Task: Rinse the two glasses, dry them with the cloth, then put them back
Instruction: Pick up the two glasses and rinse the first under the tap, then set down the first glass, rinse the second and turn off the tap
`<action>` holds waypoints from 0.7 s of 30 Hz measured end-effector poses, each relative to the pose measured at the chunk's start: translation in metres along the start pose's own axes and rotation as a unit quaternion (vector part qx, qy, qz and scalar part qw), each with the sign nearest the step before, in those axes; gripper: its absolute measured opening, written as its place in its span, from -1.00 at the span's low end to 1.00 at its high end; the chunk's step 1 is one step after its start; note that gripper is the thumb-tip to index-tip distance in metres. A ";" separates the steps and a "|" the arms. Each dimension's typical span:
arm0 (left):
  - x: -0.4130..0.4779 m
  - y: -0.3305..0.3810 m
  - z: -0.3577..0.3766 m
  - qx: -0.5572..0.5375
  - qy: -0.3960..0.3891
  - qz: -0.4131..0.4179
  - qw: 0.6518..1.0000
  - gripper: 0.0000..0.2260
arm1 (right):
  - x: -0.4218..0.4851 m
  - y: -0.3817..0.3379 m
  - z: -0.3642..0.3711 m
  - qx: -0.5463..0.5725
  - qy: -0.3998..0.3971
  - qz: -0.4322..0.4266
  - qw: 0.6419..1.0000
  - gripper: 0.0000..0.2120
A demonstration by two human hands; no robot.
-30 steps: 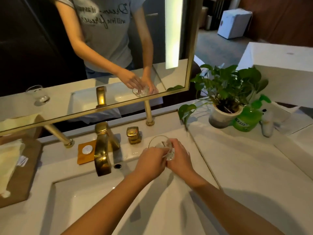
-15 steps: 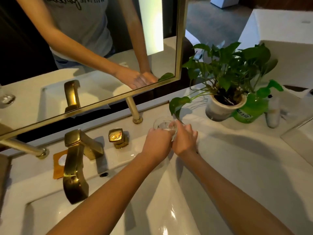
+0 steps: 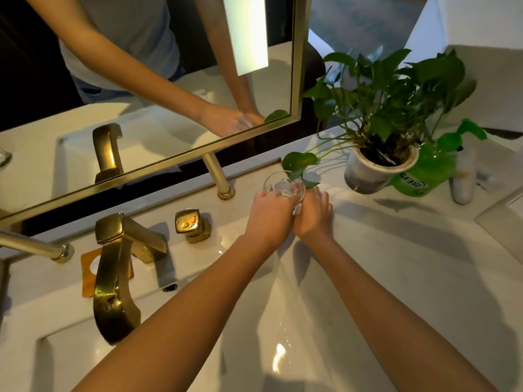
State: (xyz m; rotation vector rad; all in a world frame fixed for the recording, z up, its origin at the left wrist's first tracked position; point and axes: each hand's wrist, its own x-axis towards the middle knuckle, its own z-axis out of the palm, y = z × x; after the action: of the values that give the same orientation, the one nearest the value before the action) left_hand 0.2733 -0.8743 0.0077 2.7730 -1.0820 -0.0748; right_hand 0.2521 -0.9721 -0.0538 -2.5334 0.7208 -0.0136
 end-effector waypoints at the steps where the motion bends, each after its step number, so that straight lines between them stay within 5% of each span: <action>1: -0.001 0.000 0.000 0.000 0.001 -0.002 1.000 -0.73 | 0.000 0.000 0.000 0.002 0.000 0.002 1.000 -0.46; 12: -0.022 0.014 0.000 -0.129 0.032 -0.016 0.991 -0.51 | -0.009 0.011 -0.006 0.024 -0.017 -0.039 0.999 -0.61; 17: -0.068 0.010 0.002 -0.120 0.031 -0.024 0.992 -0.42 | -0.047 0.023 -0.029 0.046 -0.024 -0.077 0.996 -0.44; 21: -0.122 0.004 0.009 -0.032 -0.054 -0.067 0.996 -0.38 | -0.087 0.031 -0.036 -0.045 -0.054 -0.125 0.990 -0.50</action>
State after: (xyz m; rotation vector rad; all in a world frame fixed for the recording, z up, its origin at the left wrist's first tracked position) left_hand 0.1798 -0.7953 -0.0020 2.8093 -0.8979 -0.2742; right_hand 0.1568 -0.9684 -0.0263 -2.6720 0.3655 0.0722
